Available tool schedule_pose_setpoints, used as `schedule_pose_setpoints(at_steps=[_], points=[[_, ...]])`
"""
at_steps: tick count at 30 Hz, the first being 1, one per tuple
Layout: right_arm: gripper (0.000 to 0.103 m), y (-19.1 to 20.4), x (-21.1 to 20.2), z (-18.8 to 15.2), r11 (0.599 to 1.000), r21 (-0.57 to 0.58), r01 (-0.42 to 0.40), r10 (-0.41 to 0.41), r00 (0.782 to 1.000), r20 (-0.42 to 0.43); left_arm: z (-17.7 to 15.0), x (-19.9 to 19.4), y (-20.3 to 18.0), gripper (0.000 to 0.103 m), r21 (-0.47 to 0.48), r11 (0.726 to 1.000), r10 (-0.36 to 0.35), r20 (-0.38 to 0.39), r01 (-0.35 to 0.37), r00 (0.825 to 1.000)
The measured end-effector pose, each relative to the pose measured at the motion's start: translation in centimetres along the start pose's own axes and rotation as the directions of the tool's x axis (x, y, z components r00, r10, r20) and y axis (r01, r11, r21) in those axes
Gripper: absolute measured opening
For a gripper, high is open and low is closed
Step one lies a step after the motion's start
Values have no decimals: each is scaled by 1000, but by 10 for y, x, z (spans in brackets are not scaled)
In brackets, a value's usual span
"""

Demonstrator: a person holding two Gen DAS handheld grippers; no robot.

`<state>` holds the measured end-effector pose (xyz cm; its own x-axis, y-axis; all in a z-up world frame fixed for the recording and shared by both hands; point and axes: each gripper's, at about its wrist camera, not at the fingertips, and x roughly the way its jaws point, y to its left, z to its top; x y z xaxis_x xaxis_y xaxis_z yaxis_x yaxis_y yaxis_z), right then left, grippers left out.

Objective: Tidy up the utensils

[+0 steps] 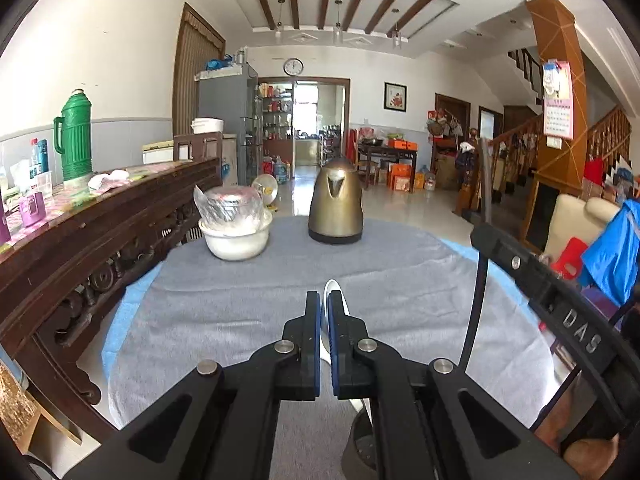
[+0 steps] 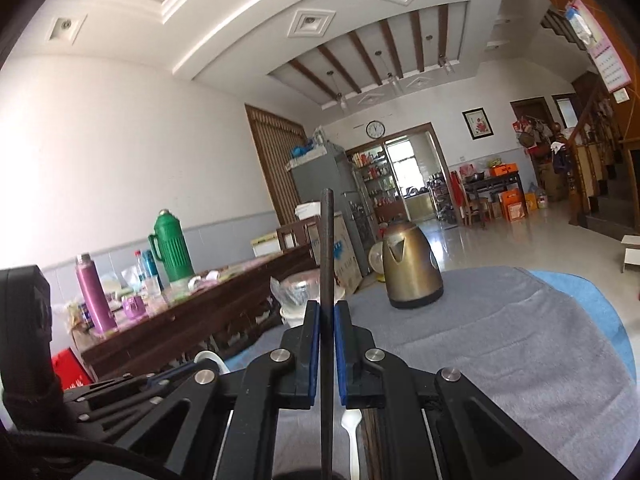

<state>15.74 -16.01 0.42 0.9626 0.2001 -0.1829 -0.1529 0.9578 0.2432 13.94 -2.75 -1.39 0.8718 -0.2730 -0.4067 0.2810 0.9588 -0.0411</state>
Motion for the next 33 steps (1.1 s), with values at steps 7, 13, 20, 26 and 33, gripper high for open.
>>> schedule_pose_setpoints(at_steps=[7,13,20,26,33], points=[[8,-6,-12,-7,1000,-27,-4,3,999,-38,-16,-1,-1,4,7,1000,-19,-39,19,999],[9,-13,-23,-10,1000,-4,-20,20,998,-67,-21,-8,0,11,-1,999,-41,-62,42,997],[14,-26,-33,-5,998,48,-41,45,995,-85,-22,-19,12,39,-33,999,-20,-38,18,999],[16,-49,-42,5,990,141,-25,33,998,-53,-22,-16,31,44,-85,996,3,-55,-8,998],[21,-80,-48,14,976,218,18,-13,1000,-24,-26,-6,56,46,-145,989,23,-89,-36,996]])
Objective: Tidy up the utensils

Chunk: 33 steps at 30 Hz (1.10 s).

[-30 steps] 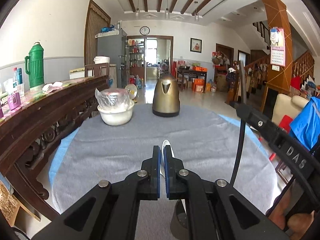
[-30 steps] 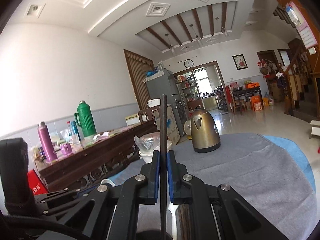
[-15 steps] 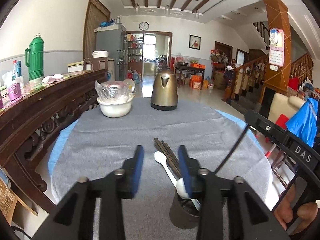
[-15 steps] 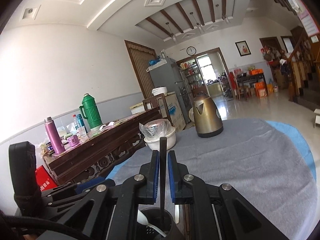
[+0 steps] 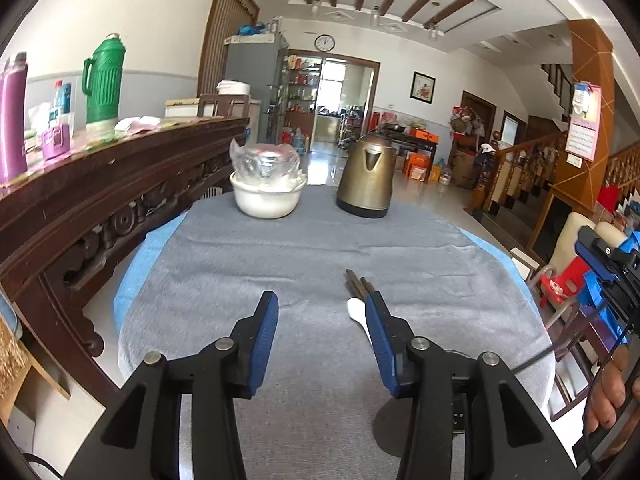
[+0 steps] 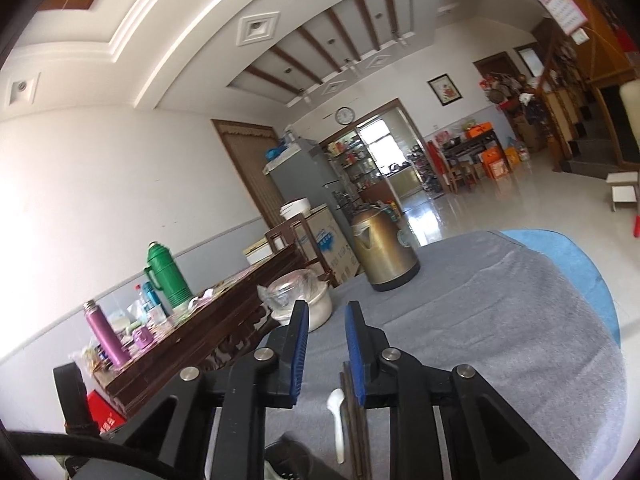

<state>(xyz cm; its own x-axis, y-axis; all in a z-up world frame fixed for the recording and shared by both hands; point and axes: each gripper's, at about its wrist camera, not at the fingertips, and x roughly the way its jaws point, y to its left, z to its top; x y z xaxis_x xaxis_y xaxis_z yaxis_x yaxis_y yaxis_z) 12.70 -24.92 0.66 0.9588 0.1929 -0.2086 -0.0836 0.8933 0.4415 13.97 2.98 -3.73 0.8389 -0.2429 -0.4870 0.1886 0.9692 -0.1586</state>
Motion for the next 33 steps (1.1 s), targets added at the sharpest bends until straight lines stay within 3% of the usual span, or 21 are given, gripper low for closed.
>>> schedule_pose_setpoints(at_steps=[16,33], points=[[21,-74,32,-16,982,164,96,-78,991,-113,-17,39,29,47,-66,998,-20,-141,11,990],[23,-126,76,-73,957,271,105,-21,955,-296,-40,79,45,47,-141,990,-44,-267,7,963]])
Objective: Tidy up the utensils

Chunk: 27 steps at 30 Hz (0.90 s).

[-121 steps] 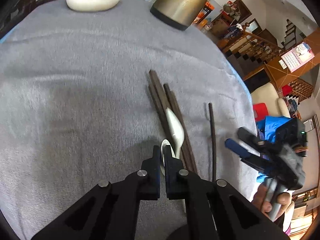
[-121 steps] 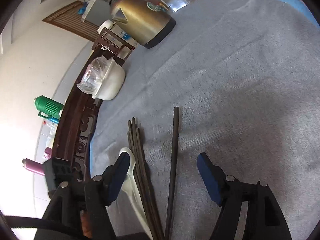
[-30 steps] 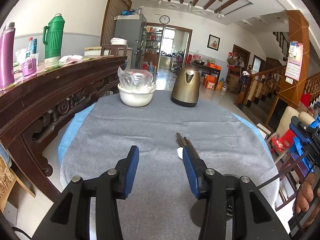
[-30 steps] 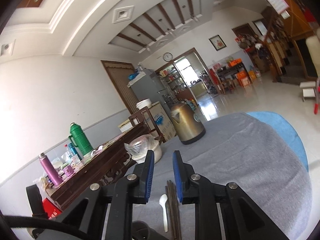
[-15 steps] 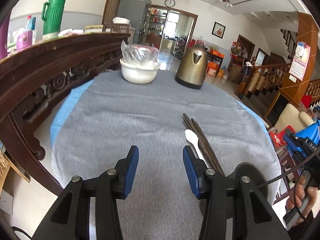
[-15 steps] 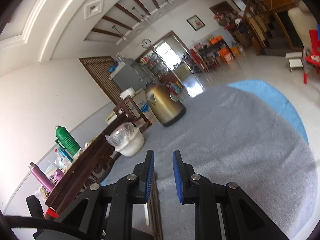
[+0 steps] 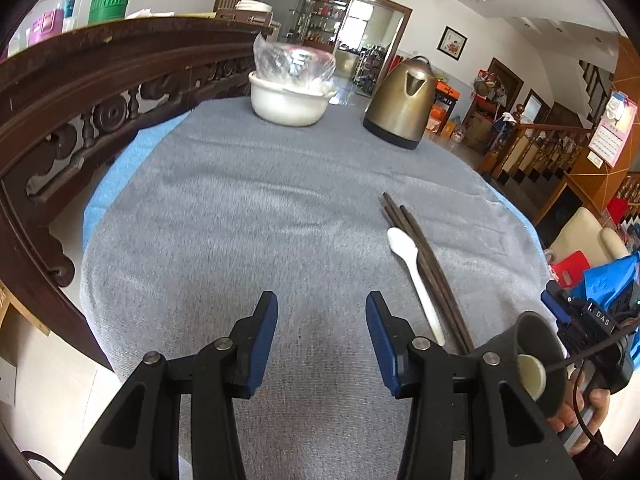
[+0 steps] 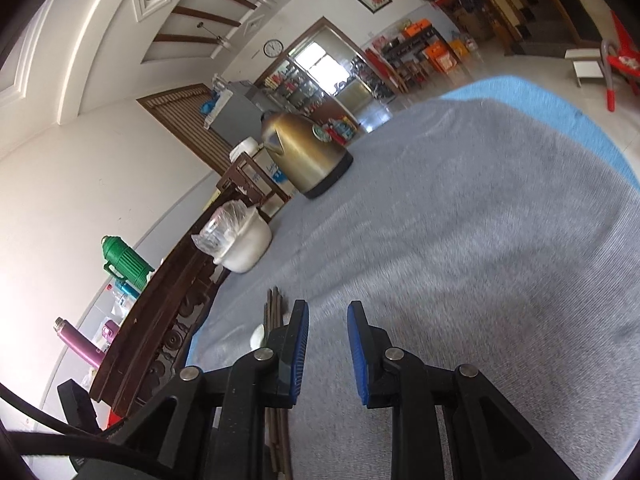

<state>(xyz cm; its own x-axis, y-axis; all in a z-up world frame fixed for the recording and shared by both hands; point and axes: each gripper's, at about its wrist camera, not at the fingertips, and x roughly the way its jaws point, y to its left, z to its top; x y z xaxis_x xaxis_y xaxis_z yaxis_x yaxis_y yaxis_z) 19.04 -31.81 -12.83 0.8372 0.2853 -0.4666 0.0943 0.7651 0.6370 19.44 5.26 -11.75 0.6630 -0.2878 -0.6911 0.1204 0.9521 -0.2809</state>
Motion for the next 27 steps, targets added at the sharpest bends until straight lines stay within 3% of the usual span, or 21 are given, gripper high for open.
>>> schedule_pose_setpoints(at_steps=[11,20,27], points=[[23,-2,29,-3,999,-1,-47,47,997,-55,-1,20,-2,47,25,999,33,-26,-32,999],[23,7,57,4,998,-41,-57,53,995,-89,12,47,-2,47,72,992,101,29,-102,995],[23,7,64,6,998,-47,-52,46,993,-106,11,66,-3,47,65,990,121,26,-122,992]])
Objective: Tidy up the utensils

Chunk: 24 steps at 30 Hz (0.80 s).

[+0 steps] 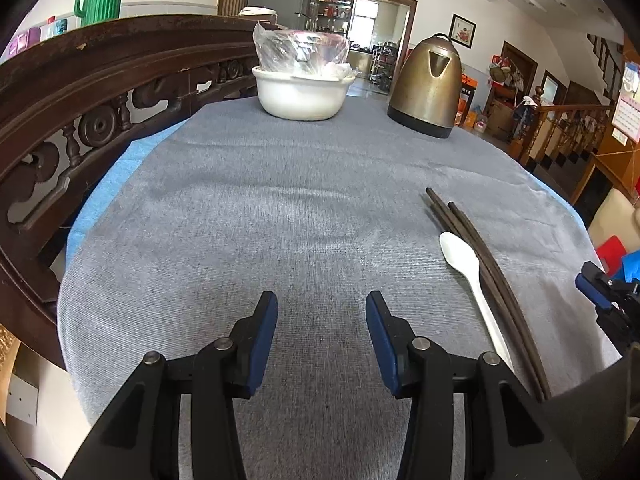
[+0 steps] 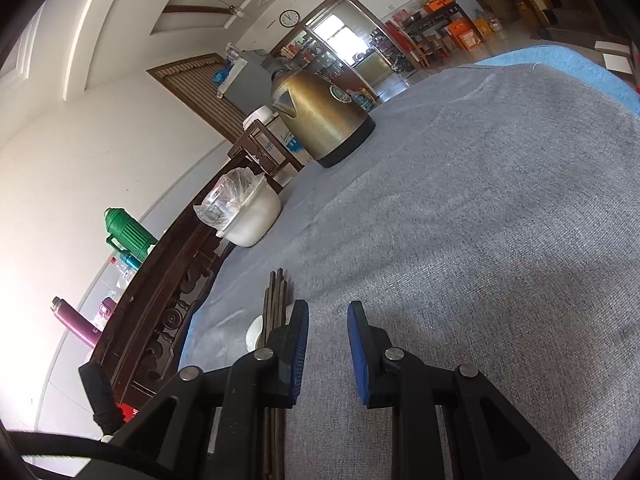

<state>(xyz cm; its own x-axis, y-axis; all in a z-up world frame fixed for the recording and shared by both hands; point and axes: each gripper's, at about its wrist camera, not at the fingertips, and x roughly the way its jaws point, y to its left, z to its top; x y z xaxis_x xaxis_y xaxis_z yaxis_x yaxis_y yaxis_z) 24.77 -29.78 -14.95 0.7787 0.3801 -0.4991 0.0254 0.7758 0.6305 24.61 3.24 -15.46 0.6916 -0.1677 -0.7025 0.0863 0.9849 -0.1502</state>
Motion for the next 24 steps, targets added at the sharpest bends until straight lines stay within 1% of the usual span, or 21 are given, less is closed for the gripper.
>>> schedule_pose_setpoints(at_steps=[2,6,10,16,21,24], points=[[23,3,2,-1,1000,-17,2,-2,1000,-8,0,4,2,47,-11,1000,-2,-18,2,1000],[23,7,3,-2,999,-47,1,-2,1000,-20,0,5,9,47,-49,999,6,-24,-7,1000],[23,4,4,-2,999,-33,-8,7,1000,-25,-1,7,14,47,-74,997,19,-40,-22,999],[23,2,4,-1,999,-14,-31,30,999,-33,-4,9,0,47,4,998,62,-51,-62,997],[23,2,6,-1,999,-8,-46,45,998,-45,-4,10,1,47,6,996,92,-55,-91,994],[23,0,8,-1,998,10,-66,66,996,-57,-4,11,0,51,16,992,122,-60,-121,991]])
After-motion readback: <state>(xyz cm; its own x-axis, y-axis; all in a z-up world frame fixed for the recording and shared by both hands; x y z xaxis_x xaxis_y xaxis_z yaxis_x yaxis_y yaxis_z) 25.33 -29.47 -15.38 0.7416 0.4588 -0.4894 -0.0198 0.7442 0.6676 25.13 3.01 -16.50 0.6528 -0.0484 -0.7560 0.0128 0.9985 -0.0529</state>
